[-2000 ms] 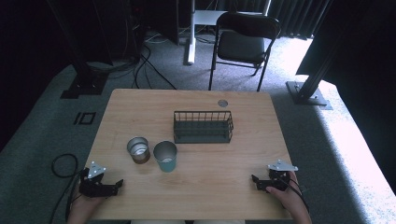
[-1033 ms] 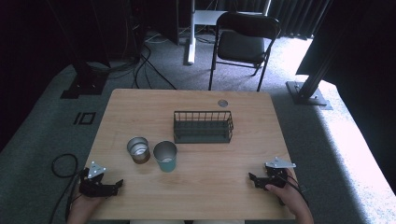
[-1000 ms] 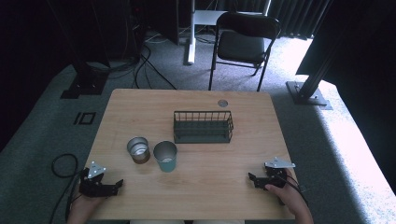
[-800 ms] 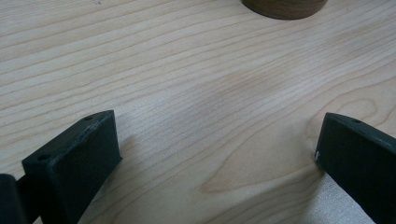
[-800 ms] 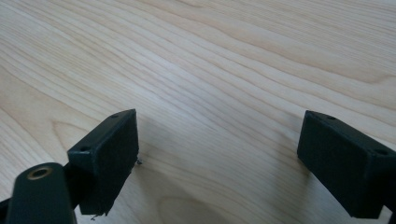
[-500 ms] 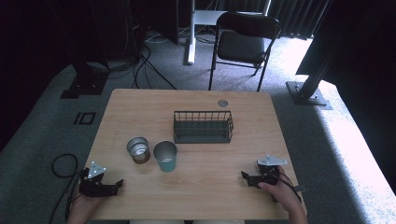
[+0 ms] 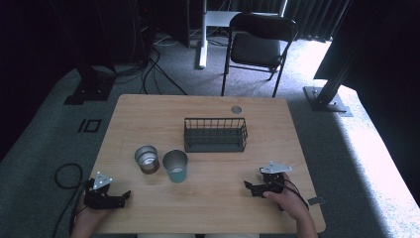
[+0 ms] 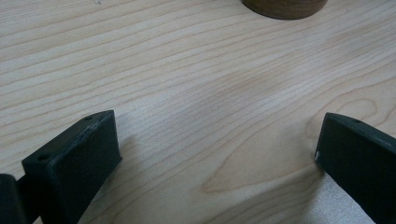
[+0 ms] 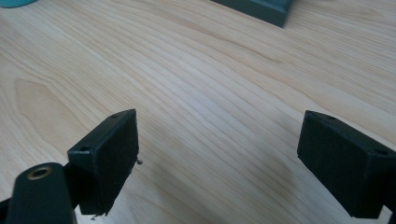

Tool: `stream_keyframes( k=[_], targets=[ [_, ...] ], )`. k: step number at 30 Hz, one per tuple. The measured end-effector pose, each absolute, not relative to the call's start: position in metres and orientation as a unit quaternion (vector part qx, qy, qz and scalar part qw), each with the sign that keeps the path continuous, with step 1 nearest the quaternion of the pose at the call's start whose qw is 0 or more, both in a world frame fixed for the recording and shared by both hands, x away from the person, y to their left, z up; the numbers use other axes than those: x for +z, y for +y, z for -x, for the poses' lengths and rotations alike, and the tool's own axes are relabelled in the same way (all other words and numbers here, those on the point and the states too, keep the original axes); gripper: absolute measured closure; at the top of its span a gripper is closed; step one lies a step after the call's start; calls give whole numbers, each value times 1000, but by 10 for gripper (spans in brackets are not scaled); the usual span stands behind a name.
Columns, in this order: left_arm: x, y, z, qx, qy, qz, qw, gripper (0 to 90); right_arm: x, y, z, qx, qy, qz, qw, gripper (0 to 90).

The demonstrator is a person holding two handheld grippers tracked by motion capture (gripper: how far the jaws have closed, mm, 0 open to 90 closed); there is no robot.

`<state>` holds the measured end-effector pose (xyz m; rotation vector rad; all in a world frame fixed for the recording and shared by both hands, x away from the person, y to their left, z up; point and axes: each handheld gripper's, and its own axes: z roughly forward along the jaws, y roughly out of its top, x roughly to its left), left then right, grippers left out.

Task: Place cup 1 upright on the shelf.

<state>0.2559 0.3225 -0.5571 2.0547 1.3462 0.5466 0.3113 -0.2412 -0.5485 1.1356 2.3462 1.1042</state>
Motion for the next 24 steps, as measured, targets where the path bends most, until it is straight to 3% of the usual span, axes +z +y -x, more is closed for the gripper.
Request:
stream_keyframes(
  k=[24],
  targets=[
    [-557, 323, -255, 207, 510, -776, 307, 3, -543, -188, -322, 405, 838, -341, 132, 123]
  ],
)
